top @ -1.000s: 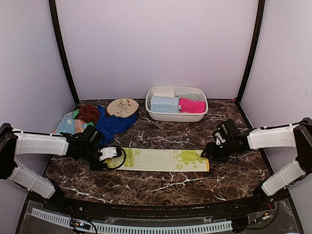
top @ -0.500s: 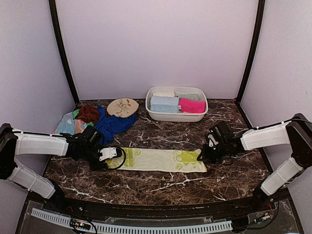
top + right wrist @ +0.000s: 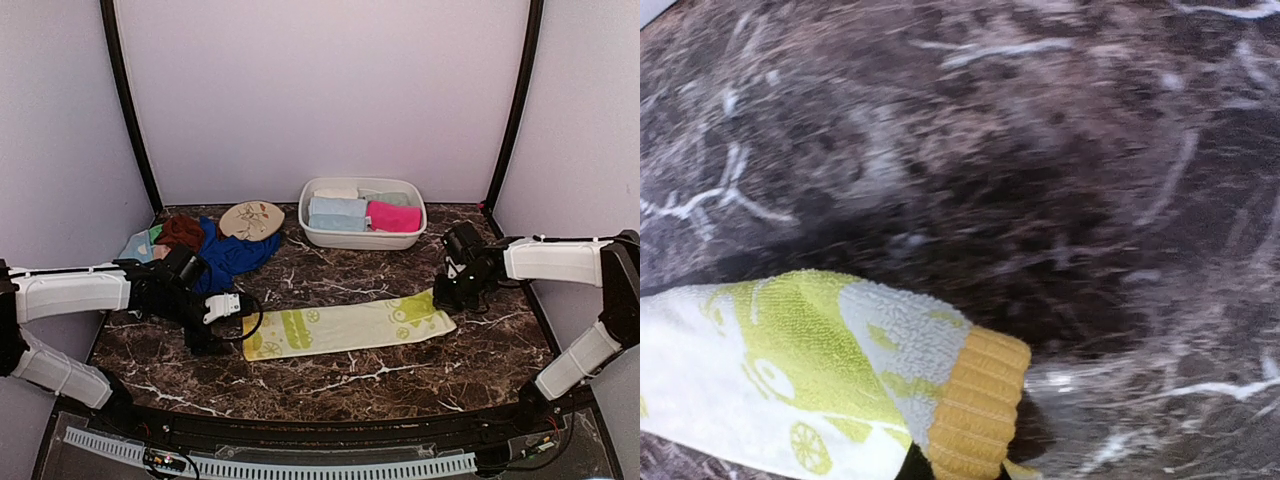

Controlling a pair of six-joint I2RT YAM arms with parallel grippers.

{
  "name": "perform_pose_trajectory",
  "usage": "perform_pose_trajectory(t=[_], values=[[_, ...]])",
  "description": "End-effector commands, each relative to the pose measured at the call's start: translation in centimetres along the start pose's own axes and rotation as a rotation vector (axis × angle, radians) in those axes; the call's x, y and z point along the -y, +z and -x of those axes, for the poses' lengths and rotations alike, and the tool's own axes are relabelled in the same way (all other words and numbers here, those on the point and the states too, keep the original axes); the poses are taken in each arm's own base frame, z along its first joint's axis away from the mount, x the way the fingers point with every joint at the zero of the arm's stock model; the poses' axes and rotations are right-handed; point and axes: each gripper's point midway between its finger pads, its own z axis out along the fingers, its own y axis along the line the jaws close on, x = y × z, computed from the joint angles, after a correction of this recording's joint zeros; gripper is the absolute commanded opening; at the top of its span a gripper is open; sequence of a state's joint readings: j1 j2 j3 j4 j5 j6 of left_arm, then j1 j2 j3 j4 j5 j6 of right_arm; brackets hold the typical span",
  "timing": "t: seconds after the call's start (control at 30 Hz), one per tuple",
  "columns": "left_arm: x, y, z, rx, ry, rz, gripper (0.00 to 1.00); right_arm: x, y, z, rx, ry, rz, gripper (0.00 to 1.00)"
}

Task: Roll the towels
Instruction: Pick up the towel from the center of the board, then fold the towel at the center of the board.

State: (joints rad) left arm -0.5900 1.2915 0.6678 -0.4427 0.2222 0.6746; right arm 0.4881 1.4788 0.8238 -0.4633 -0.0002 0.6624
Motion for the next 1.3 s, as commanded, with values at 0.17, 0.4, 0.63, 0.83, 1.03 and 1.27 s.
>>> perform_pose_trajectory(t=[0.17, 0.4, 0.63, 0.83, 1.03, 1.27], values=[[0.7, -4.4, 3.6, 0.124, -0.036, -0.044, 0.81, 7.7, -5.9, 3.1, 0.071, -0.085, -0.415, 0.0], [-0.9, -4.2, 1.6, 0.12, -0.098, -0.011, 0.79, -2.4, -6.7, 2.3, 0.052, -0.165, -0.123, 0.0], [-2.1, -4.2, 0.6, 0.109, -0.121, 0.006, 0.77, -11.5, -5.8, -0.6, -0.01, -0.247, 0.043, 0.0], [-2.3, -3.6, -0.2, 0.085, -0.123, 0.021, 0.75, -17.3, -4.1, -2.6, -0.065, -0.322, 0.103, 0.0], [-2.3, -3.4, -0.7, 0.083, -0.123, 0.035, 0.75, -21.5, -3.0, -3.9, -0.094, -0.379, 0.151, 0.0], [-2.4, -3.2, -0.9, 0.081, -0.126, 0.042, 0.75, -24.2, -1.8, -4.7, -0.114, -0.394, 0.194, 0.0]])
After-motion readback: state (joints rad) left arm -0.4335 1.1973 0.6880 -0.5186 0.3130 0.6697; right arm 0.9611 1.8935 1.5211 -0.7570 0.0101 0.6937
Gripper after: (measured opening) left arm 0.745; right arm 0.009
